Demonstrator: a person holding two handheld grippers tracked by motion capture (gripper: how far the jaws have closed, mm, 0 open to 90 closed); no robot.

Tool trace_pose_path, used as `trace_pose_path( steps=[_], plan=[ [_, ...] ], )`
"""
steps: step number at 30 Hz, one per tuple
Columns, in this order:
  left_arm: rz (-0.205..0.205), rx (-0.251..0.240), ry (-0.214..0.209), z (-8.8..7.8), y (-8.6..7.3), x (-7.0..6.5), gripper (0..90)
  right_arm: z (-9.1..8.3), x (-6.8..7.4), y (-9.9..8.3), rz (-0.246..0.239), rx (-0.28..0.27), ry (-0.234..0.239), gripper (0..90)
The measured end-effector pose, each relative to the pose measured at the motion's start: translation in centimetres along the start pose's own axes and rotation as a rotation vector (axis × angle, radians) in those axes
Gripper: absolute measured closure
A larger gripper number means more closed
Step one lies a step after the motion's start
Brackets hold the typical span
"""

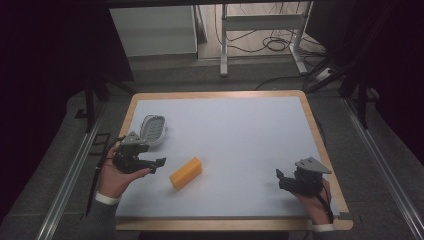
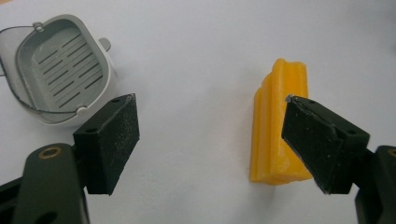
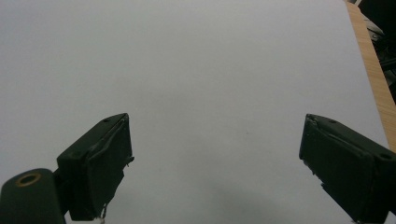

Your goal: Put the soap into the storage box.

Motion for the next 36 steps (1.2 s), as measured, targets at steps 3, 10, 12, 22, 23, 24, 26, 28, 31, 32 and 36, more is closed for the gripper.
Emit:
trace_pose_path(
  steps=[3,10,12,22,23,24,26,28,31,32,36],
  plan=[
    [0.005,0.002,-0.003,0.1,0.2,-0.3,19.2,0.0,0.0,0.0,0.003,0.003,-0.003,9.2],
    [0.023,-0.004,-0.004,0.6,0.4,-1.2,19.4,0.1,-0.1,-0.2,0.002,0.007,-0.005,9.2],
    [0.032,-0.002,-0.008,0.7,0.4,-1.4,19.6,0.1,-0.1,-0.2,0.001,0.007,-0.005,9.2],
    [0.044,0.038,-0.042,1.9,0.4,-2.6,19.7,0.2,-0.1,-0.2,0.011,0.010,-0.006,9.2],
    [0.041,0.049,-0.055,2.1,0.4,-2.8,19.7,0.2,-0.1,-0.2,0.011,0.010,-0.006,9.2],
    [0.043,0.059,-0.063,2.2,0.3,-3.0,20.2,0.2,-0.1,-0.3,0.011,0.011,-0.006,9.2],
    [0.040,0.067,-0.072,2.5,0.4,-3.2,20.5,0.2,-0.1,-0.3,0.010,0.011,-0.006,9.1],
    [0.040,0.080,-0.069,2.7,0.4,-3.2,20.7,0.2,-0.1,-0.3,0.009,0.013,-0.005,9.2],
    [0.054,0.091,-0.061,2.9,0.6,-3.6,20.7,0.3,-0.1,-0.4,0.010,0.017,-0.006,9.2],
    [0.062,0.099,-0.065,3.1,0.8,-3.9,20.8,0.3,-0.1,-0.4,0.008,0.020,-0.006,9.2],
    [0.079,0.124,-0.065,3.7,1.0,-4.5,21.8,0.4,-0.1,-0.4,0.007,0.023,-0.005,9.2]
  ],
)
Point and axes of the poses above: each handheld gripper's, and its own axes: z roughly forward along the jaws, y roughly out of its top, x roughly to its left, the point moved 6 cm from there along z, roughly forward along the jaws, and after that the axes turned 10 degrees about x, right-handed, at the moved point
